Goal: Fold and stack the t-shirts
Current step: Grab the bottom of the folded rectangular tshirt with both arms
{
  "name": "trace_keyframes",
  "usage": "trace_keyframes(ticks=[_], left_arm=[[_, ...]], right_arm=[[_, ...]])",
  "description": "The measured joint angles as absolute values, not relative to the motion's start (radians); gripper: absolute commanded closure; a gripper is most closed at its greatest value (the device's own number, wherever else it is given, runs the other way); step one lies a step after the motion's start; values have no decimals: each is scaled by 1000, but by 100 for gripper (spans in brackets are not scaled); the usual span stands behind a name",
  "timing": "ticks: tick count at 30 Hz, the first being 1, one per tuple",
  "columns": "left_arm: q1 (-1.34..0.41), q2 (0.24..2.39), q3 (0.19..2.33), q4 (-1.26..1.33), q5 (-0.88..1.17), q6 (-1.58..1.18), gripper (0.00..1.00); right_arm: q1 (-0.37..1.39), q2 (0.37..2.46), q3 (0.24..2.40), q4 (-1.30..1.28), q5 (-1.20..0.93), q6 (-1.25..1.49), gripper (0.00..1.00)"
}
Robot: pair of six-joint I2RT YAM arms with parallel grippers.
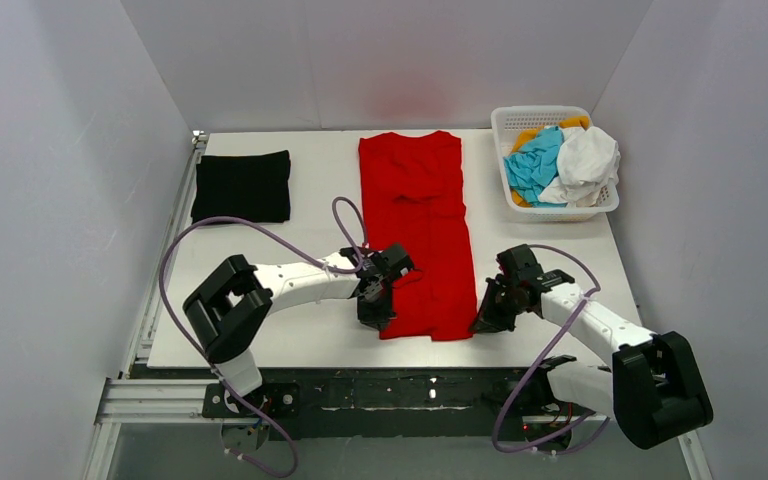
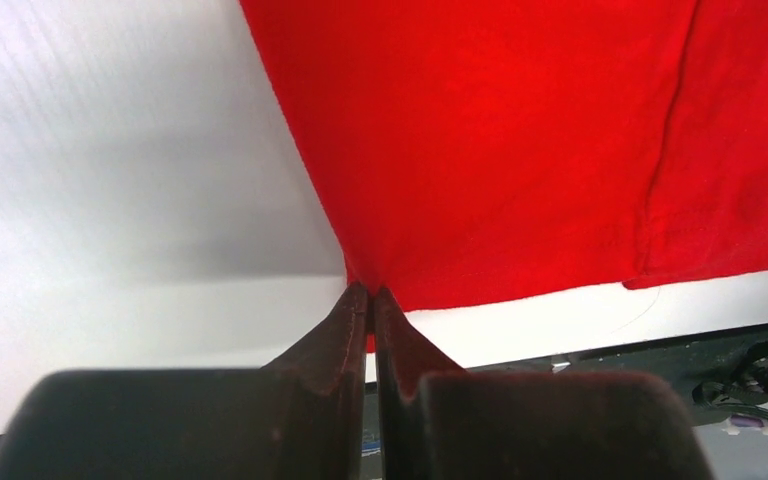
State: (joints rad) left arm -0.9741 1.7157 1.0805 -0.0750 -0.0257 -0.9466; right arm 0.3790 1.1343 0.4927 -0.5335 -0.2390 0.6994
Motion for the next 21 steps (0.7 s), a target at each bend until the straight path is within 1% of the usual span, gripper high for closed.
trace_keyframes(ticks=[4,8,10,12,15,18,21], left_arm=[[-965,1662,1024,-44,3,-944,100],[-952,1533,908,-36,53,-912,100],[-949,1468,863,-42,85,-896,100],[-949,1425,839,-51,135,-884,100],[-949,1406,809,-45,215,-890,100],[-951,1406,756,-30,279,-918,100],[-953,1387,704,-28,304,-949,100]], right_arm=[[382,1107,493,-557,-257,708,99],[387,1024,484,-640,-287,720,99],[403,966,445,-651,-328,745,99],[440,917,399,-662,-366,784,99],[548,839,347,-679,-394,873,99],[662,770,330,-675,-416,978,99],[715,732,330,-676,-419,1046,99]])
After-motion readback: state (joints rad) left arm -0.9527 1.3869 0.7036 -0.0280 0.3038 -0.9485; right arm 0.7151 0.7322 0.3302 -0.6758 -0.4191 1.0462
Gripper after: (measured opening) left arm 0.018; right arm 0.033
